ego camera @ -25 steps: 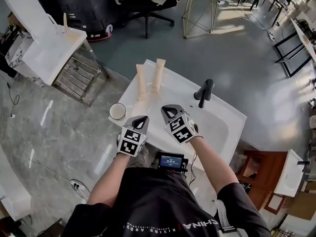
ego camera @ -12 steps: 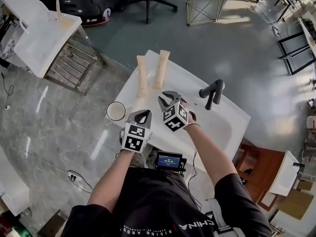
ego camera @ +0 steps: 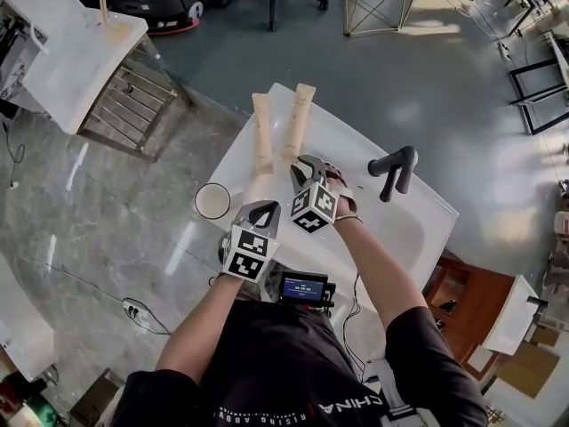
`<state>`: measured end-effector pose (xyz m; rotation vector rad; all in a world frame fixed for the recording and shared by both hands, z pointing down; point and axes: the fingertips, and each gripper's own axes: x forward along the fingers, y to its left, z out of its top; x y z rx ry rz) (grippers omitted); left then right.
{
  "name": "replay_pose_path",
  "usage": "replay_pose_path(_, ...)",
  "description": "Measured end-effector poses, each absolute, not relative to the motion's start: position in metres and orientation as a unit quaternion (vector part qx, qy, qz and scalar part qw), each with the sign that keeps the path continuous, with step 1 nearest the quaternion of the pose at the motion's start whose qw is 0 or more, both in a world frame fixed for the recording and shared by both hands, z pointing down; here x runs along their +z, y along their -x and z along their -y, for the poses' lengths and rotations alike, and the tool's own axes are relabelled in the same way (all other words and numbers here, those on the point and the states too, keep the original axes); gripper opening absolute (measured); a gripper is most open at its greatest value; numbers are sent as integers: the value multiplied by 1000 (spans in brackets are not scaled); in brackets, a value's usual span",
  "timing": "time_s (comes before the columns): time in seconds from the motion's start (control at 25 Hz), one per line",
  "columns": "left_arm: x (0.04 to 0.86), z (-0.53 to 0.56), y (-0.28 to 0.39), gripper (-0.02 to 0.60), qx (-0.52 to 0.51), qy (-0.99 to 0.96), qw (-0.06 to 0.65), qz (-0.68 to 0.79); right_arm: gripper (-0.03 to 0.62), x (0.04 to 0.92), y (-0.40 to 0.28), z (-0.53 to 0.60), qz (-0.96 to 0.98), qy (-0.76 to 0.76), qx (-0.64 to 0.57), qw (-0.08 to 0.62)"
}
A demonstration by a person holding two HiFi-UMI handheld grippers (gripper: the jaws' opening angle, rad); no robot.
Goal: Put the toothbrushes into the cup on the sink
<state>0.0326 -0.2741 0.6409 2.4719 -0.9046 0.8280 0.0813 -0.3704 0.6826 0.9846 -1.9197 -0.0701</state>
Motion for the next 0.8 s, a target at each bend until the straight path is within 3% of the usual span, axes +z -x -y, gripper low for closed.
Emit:
replay_pose_path(0.2,644,271,-31,-3,297,-881,189,316,87,685,-78,377,781,-402,-63,474)
replay_pose_path(0.36,647,273,-28,-3,299,-879,192,318,18,687,-77,378,778,-399,-80,478)
replay_pose_path(0.8,640,272,-26,-3,297,-881,182,322,10,657,-70,363,816,-389,-17,426)
